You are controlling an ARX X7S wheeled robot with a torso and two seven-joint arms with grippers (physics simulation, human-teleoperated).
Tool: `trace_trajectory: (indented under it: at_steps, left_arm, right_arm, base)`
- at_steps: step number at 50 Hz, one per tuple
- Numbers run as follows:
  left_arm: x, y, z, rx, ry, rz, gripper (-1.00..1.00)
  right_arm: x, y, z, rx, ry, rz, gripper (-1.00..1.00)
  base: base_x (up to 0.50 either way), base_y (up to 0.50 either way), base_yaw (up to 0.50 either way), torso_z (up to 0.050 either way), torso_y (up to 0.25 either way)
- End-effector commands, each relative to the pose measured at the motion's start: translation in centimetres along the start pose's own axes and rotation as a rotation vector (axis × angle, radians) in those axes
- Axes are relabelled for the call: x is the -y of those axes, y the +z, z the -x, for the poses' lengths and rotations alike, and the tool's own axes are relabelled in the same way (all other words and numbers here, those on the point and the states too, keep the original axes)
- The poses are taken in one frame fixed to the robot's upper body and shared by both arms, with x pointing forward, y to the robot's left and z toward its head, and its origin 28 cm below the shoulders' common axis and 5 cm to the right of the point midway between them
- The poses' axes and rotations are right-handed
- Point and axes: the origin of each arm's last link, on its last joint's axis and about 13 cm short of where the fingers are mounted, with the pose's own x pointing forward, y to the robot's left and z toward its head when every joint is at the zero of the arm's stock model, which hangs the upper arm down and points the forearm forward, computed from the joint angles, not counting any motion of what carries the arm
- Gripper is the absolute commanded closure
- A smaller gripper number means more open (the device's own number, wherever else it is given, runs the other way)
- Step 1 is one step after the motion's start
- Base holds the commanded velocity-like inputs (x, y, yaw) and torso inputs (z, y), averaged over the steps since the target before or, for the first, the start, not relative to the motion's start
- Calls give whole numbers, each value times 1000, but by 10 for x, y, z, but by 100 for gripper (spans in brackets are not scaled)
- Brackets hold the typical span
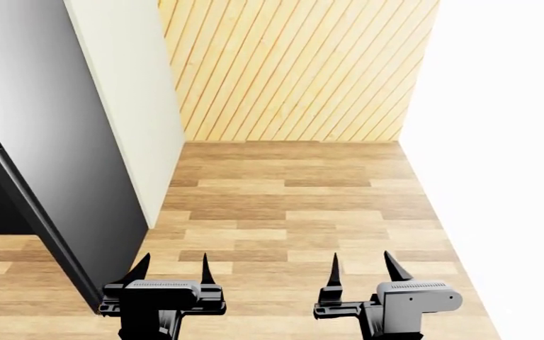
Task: Close the fridge door
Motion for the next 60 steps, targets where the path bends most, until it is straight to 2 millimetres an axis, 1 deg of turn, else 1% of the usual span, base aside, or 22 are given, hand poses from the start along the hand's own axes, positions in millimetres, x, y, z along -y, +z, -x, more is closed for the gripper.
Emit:
trace_trajectory:
  at_steps: [1, 60]
  left_arm:
    - [0, 0, 0, 0, 0, 0, -100]
    - [0, 0, 0, 0, 0, 0, -100]
  right_arm:
    - [0, 0, 0, 2, 2, -1, -100]
    - [0, 0, 0, 3, 5, 0, -100]
  base:
    - [230, 0, 0, 0, 0]
    - [261, -4, 0, 0, 0]
